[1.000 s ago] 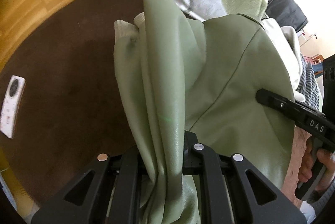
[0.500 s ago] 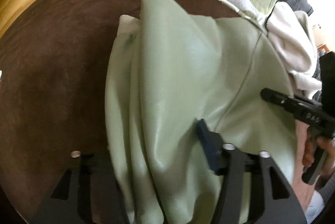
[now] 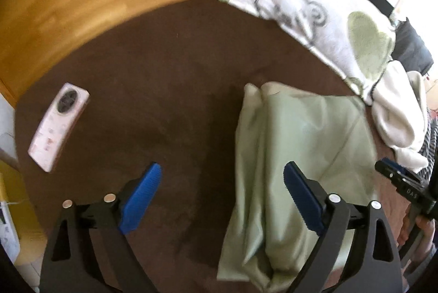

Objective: Fold large clothes

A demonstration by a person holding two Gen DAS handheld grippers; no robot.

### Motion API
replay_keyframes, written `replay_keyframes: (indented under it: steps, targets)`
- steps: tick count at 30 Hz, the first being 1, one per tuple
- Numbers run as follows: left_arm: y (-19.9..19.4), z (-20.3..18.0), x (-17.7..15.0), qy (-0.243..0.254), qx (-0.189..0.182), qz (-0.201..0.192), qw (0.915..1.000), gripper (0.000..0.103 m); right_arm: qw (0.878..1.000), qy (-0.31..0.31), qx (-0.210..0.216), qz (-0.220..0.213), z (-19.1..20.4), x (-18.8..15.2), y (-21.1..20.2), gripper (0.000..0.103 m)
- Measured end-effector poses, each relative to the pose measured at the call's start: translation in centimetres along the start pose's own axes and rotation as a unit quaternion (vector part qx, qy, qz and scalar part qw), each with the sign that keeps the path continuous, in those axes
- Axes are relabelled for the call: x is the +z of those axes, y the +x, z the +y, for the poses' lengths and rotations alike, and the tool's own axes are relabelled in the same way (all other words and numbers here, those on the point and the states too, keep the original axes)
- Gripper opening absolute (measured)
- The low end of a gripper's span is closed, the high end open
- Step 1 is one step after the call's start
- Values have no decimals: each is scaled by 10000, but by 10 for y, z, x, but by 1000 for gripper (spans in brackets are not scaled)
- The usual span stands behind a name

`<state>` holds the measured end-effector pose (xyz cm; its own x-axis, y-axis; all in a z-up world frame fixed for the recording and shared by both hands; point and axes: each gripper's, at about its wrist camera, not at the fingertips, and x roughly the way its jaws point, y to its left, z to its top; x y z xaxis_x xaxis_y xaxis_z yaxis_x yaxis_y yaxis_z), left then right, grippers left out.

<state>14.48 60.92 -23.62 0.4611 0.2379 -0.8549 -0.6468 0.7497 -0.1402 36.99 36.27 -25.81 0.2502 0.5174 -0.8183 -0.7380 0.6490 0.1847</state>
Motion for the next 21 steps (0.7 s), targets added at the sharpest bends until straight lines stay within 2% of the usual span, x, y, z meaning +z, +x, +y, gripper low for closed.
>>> replay_keyframes:
  steps: [4, 6, 10, 13, 16, 20, 21]
  targets:
    - [-36, -28, -20, 191, -33, -166, 9997, 96, 9991, -253, -88, -317, 17, -3, -38, 66]
    - [-42, -41, -27, 162, -141, -127, 9997, 96, 9986, -349, -115, -384, 24, -7, -50, 69]
    - [-44, -75, -47, 167, -312, -102, 9993, 96, 9979, -507, -116, -377, 38, -24, -64, 69]
    - [-40, -91, -59, 279, -380, -9, 9989, 96, 9986, -464, -86, -219, 42, -40, -65, 73]
    - [-24, -104, -72, 643, -2, 137, 9978, 96, 9990, -390, -87, -180, 43, -58, -65, 75]
    - [-5, -90, -84, 319, -34, 278, 9991, 96, 9995, -292, -146, -53, 40, -82, -50, 75]
    - [1, -86, -87, 255, -17, 317, 9992, 96, 9995, -281, -169, -16, 40, -86, -45, 70]
